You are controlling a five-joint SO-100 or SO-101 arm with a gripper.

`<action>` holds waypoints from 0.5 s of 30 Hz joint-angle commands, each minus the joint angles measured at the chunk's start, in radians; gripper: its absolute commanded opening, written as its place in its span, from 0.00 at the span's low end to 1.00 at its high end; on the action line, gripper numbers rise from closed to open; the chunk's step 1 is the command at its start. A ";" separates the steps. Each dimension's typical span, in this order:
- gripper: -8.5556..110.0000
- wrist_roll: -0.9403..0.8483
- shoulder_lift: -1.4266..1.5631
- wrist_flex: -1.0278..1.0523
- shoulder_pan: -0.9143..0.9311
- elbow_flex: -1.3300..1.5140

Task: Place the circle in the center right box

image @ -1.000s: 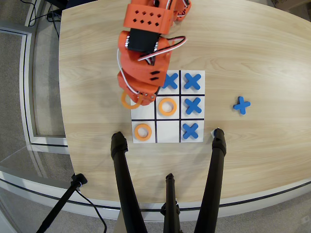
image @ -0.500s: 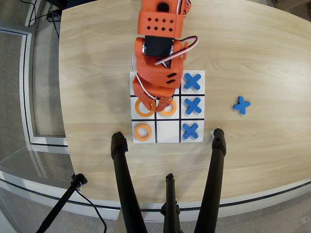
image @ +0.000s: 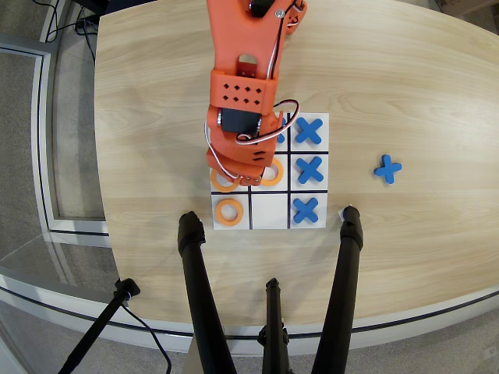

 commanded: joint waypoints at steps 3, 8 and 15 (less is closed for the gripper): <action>0.07 -0.015 -0.028 -0.021 0.014 -0.032; 0.07 -0.017 -0.054 -0.071 0.009 -0.002; 0.07 -0.018 -0.061 -0.071 0.009 0.009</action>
